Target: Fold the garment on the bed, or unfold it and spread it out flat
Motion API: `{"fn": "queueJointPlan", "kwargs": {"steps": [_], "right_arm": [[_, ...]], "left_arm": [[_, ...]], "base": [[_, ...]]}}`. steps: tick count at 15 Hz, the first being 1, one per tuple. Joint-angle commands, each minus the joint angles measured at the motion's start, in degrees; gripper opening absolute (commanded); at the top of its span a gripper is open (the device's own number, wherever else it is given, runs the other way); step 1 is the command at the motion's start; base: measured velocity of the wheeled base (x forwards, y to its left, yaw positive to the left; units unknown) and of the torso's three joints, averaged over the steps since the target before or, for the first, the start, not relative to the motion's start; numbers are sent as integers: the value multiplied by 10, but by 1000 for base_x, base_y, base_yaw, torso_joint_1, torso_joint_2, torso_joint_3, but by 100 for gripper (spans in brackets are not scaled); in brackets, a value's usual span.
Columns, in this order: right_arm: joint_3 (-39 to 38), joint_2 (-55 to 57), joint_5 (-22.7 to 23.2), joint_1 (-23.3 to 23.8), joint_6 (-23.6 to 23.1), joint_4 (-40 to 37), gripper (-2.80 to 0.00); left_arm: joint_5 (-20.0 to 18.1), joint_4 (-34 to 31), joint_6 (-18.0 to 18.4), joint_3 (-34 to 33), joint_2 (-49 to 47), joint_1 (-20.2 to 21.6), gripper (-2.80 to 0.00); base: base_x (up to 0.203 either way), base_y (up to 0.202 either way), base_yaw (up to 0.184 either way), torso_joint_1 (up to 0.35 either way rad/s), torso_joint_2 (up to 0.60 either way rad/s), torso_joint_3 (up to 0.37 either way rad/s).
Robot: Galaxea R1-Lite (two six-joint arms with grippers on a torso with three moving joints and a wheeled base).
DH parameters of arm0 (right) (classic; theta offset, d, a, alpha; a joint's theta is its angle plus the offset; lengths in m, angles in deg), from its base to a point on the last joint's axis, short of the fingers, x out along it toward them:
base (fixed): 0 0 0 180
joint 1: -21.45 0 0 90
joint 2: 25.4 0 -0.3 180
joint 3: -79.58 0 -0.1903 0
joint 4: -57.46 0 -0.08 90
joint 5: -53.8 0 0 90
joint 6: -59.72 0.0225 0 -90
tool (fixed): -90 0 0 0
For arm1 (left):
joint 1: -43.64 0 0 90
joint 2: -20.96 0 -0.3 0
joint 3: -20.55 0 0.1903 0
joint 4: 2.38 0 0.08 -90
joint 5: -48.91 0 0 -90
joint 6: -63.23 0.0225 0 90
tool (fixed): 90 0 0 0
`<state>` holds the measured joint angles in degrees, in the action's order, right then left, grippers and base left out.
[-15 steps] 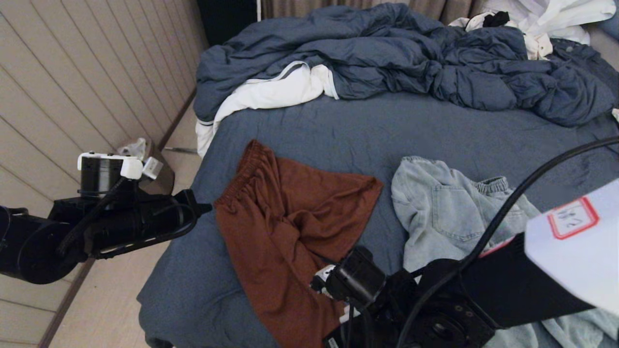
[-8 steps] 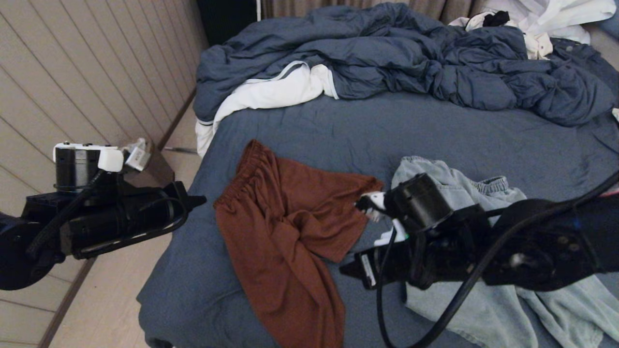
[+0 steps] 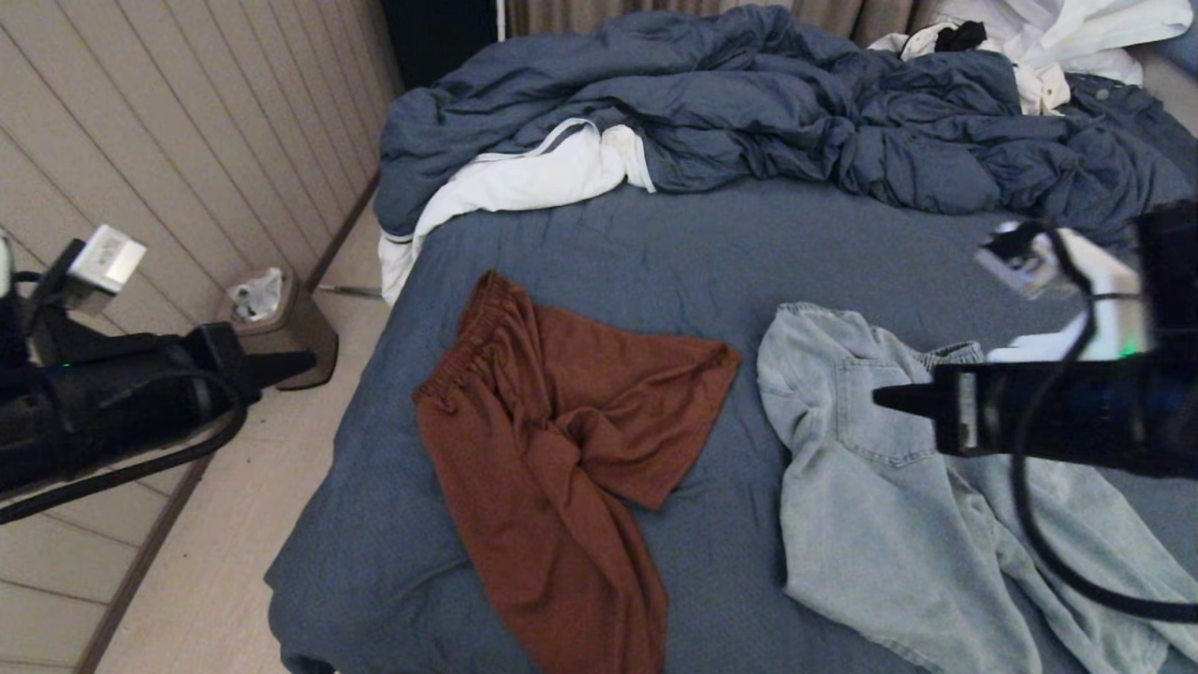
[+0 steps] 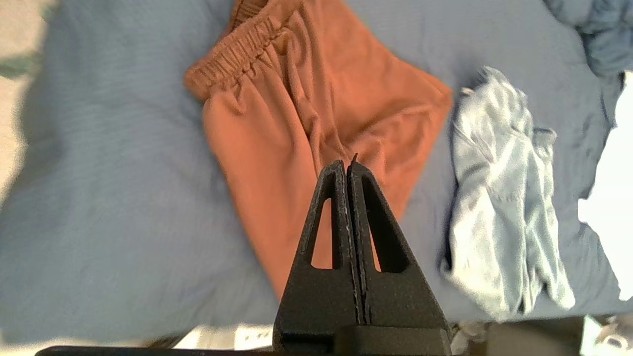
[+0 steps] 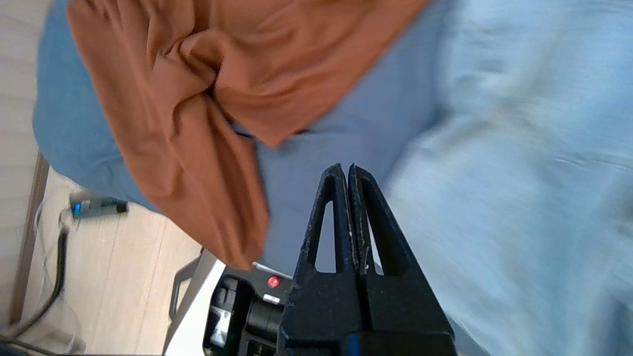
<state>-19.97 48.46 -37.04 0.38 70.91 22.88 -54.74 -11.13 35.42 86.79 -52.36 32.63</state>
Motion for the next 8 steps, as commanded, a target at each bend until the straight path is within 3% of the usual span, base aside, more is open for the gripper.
{"fn": "queueJointPlan", "kwargs": {"steps": [1, 3, 6, 8], "right_arm": [[-27, -163, -11, 32, 0, -45, -280], [-83, -273, -25, 57, -1, -68, -280], [-167, -433, -40, 86, -11, -118, -280], [-217, -518, -45, 93, -15, -143, -280]], "left_arm": [[14, -86, 23, -16, 177, 2, -280], [48, -150, 55, -44, 289, 3, -280], [136, -199, 95, -107, 429, 4, -280], [158, -240, 125, -166, 490, 4, -280]], "base": [[0, 0, 0, 0, 0, 0], [0, 0, 0, 0, 0, 0], [0, 0, 0, 0, 0, 0], [0, 0, 0, 0, 0, 0]]}}
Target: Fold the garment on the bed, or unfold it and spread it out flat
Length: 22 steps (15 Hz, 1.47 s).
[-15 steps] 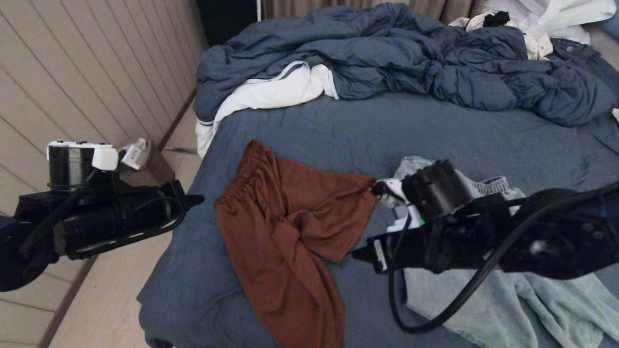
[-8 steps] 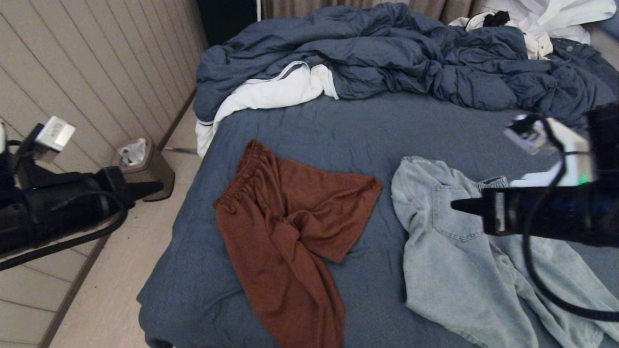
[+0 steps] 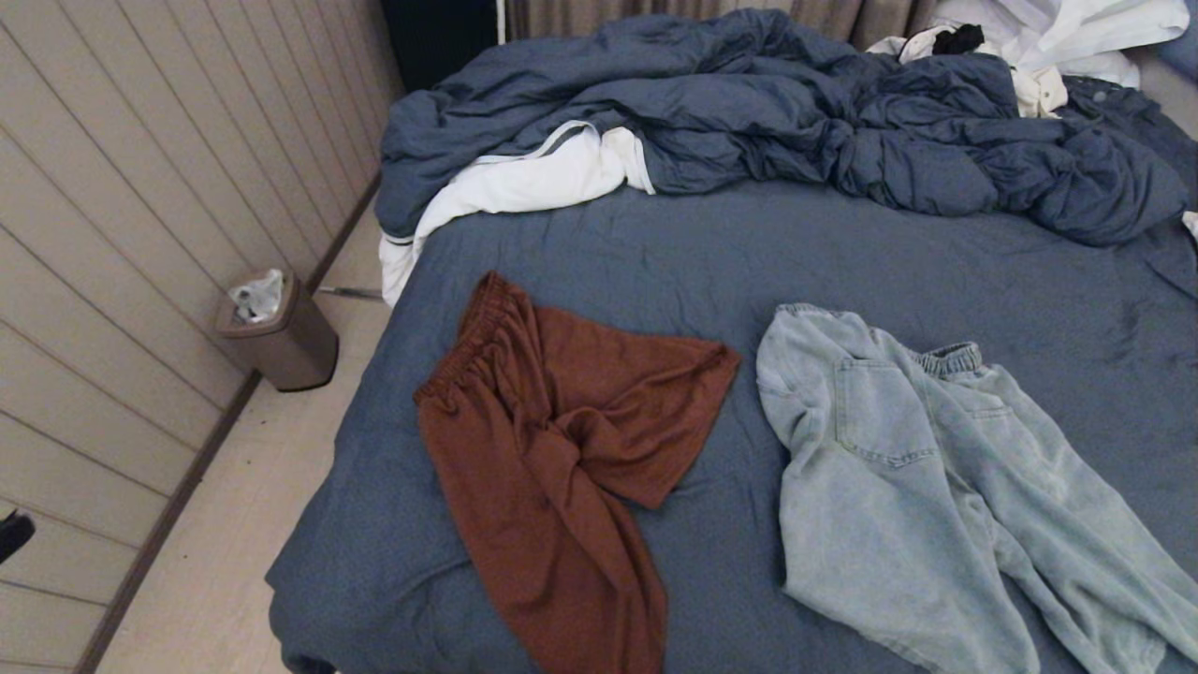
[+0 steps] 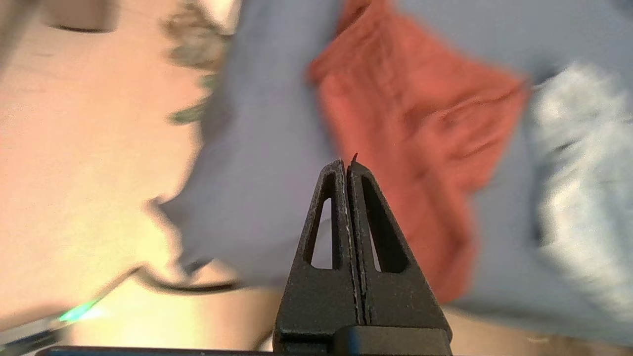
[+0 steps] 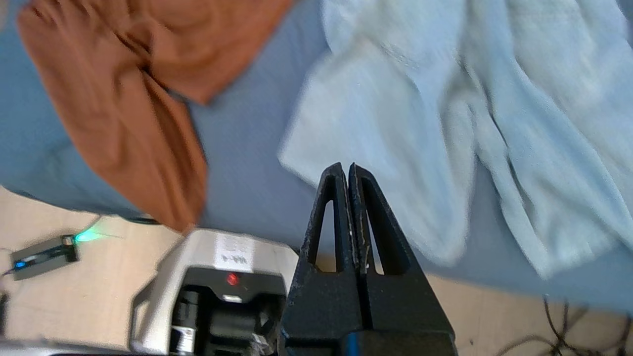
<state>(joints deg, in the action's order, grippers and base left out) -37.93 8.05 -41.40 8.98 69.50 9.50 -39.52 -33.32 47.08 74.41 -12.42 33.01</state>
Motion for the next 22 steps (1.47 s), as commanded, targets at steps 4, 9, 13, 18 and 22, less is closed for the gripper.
{"fn": "queueJointPlan", "kwargs": {"steps": [4, 9, 13, 18, 22], "right_arm": [[-156, -177, -4, 10, -12, 2, -280], [-333, -178, -33, 10, -36, 188, -280], [-376, -177, -67, 18, -108, 284, -280], [-352, -185, -56, 155, -136, 201, -280], [-353, -311, 27, 124, -155, 191, -280]], "left_arm": [[1, -49, 22, -120, 175, 9, -280], [55, 1, 51, -232, 175, 20, -280], [103, 99, 64, -279, 175, 32, -280], [166, 97, 75, -279, 185, 71, -280], [160, 67, 103, -271, 273, 114, -280]], "base": [[0, 0, 0, 0, 0, 0], [0, 0, 0, 0, 0, 0], [0, 0, 0, 0, 0, 0], [0, 0, 0, 0, 0, 0], [0, 0, 0, 0, 0, 0]]}}
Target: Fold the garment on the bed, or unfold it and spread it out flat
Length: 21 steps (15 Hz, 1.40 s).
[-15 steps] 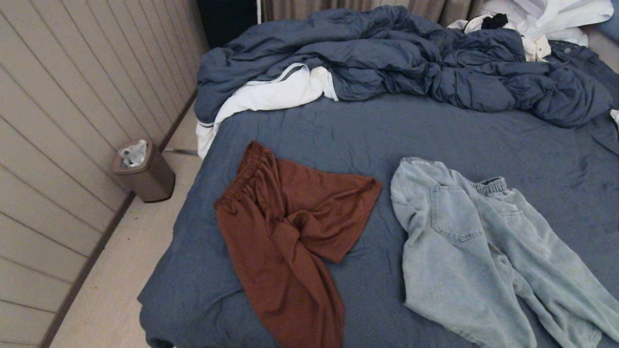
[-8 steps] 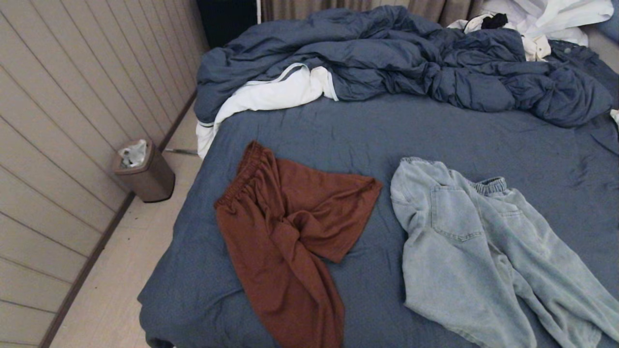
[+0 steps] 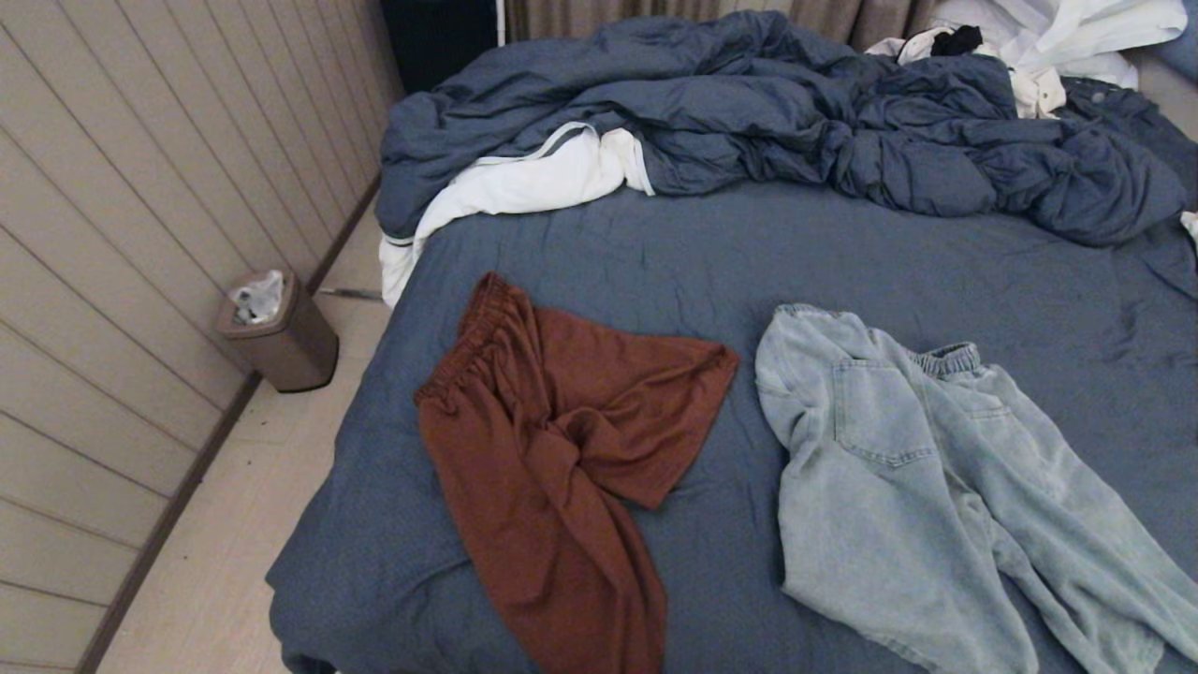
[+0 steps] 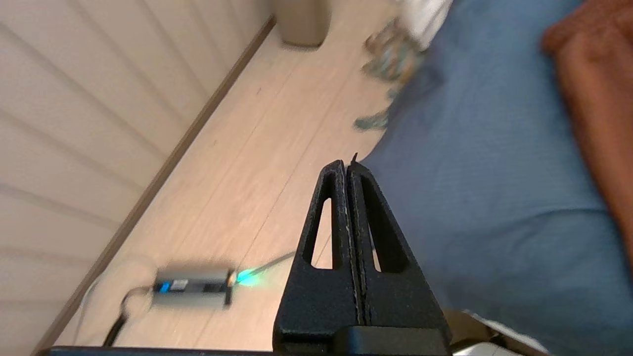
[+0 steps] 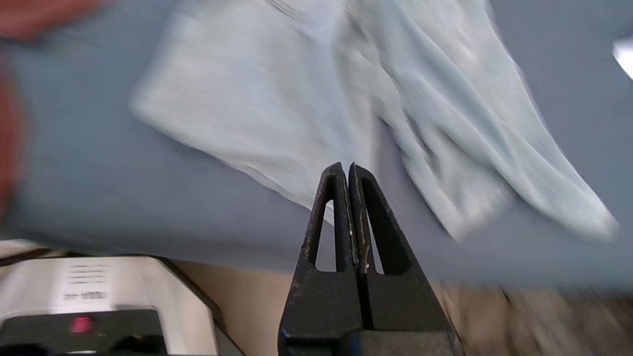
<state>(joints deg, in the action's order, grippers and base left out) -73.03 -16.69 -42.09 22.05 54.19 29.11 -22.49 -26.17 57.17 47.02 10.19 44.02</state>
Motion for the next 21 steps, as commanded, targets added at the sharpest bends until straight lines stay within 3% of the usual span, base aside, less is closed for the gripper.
{"fn": "queueJointPlan", "kwargs": {"steps": [1, 4, 5, 7, 8, 11, 12, 15, 17, 19, 21], "right_arm": [[-8, -84, 84, -10, 4, -15, -280], [-13, -85, 79, -13, 19, -20, -280], [-13, -84, 78, -13, 16, -19, -280], [-13, -84, 78, -13, 10, -19, -280], [-16, -85, 75, -13, 11, -16, -280], [-38, -86, 73, -13, 10, 63, -280], [-40, -85, 75, -14, 9, 53, -280], [-40, -85, 73, -13, 12, 48, -280], [-40, -85, 73, -14, 12, 48, -280], [-40, -85, 71, -14, 12, 48, -280], [-40, -85, 73, -14, 12, 47, -280]], "left_arm": [[-56, -21, 10, 8, 87, 2, -280], [-223, -58, 26, 20, 106, -2, -280], [-246, -70, 27, 23, 106, -2, -280], [-203, -74, 29, 26, 106, -2, -280], [-199, -49, 35, 19, 106, -2, -280], [-198, 124, 99, -23, 105, -2, -280], [-199, 120, 108, -22, 106, -2, -280], [-226, -71, 79, 14, 106, -2, -280], [-233, -58, 43, 20, 106, -2, -280], [-193, -57, 21, 21, 106, -2, -280], [-205, -67, 21, 24, 106, -2, -280]], "base": [[0, 0, 0, 0, 0, 0], [0, 0, 0, 0, 0, 0], [0, 0, 0, 0, 0, 0], [0, 0, 0, 0, 0, 0], [0, 0, 0, 0, 0, 0], [0, 0, 0, 0, 0, 0], [0, 0, 0, 0, 0, 0], [0, 0, 0, 0, 0, 0], [0, 0, 0, 0, 0, 0], [0, 0, 0, 0, 0, 0], [0, 0, 0, 0, 0, 0]]}}
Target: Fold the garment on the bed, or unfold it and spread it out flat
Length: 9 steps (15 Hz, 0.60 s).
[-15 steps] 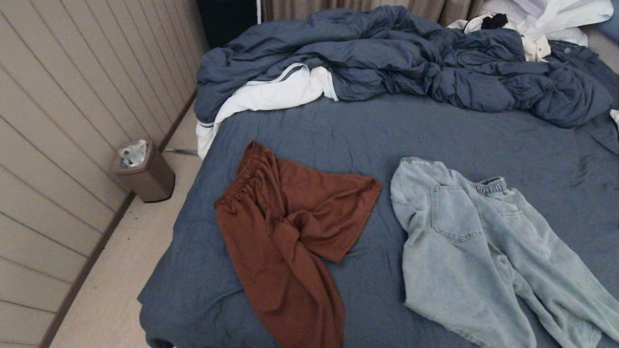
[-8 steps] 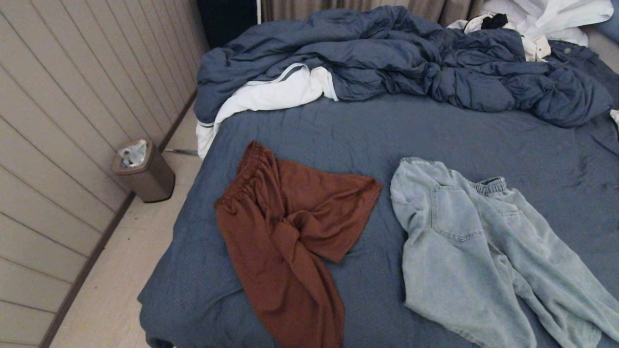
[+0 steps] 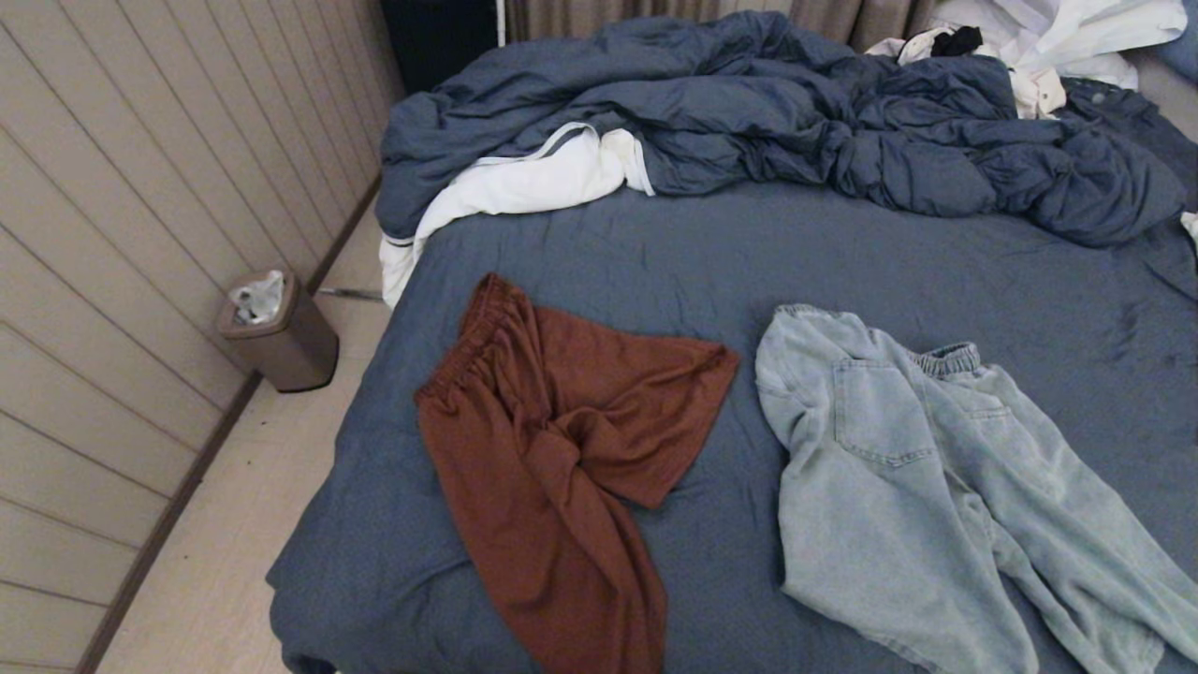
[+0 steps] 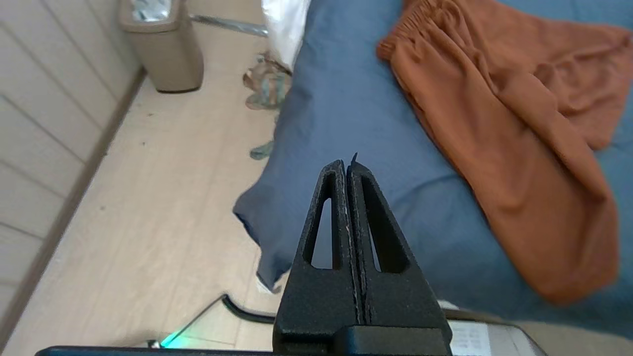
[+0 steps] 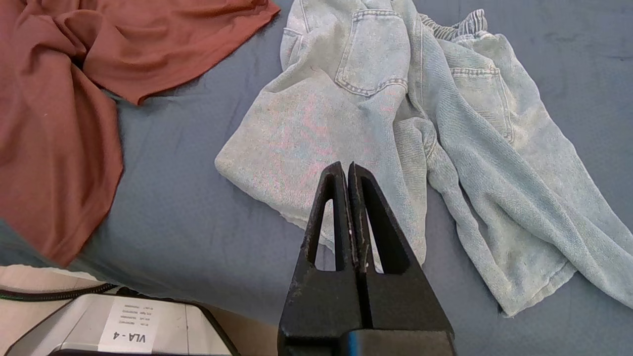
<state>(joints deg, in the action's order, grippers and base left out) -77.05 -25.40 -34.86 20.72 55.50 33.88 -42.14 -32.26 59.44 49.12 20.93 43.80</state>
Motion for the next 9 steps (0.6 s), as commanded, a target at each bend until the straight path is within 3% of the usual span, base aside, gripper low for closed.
{"fn": "queueJointPlan", "kwargs": {"steps": [1, 2, 5, 6, 8, 9], "right_arm": [[0, 2, 1, -1, 5, -1, -280], [0, 2, 1, -1, 10, -1, -280], [0, 2, -3, 0, 13, 1, -280], [0, 2, -3, 0, 10, 1, -280], [0, 2, -1, 0, 6, 1, -280], [0, 2, 1, 0, 2, 0, -280]], "left_arm": [[-24, -22, -4, 6, -2, 0, -280], [-16, -23, -14, 7, -2, 0, -280], [94, -72, -65, 14, -2, 0, -280], [92, -76, -69, 14, -2, 0, -280], [46, -64, -48, 7, -2, 0, -280], [30, -50, 3, -4, -2, 0, -280]], "base": [[0, 0, 0, 0, 0, 0], [0, 0, 0, 0, 0, 0], [0, 0, 0, 0, 0, 0], [0, 0, 0, 0, 0, 0], [0, 0, 0, 0, 0, 0], [0, 0, 0, 0, 0, 0]]}}
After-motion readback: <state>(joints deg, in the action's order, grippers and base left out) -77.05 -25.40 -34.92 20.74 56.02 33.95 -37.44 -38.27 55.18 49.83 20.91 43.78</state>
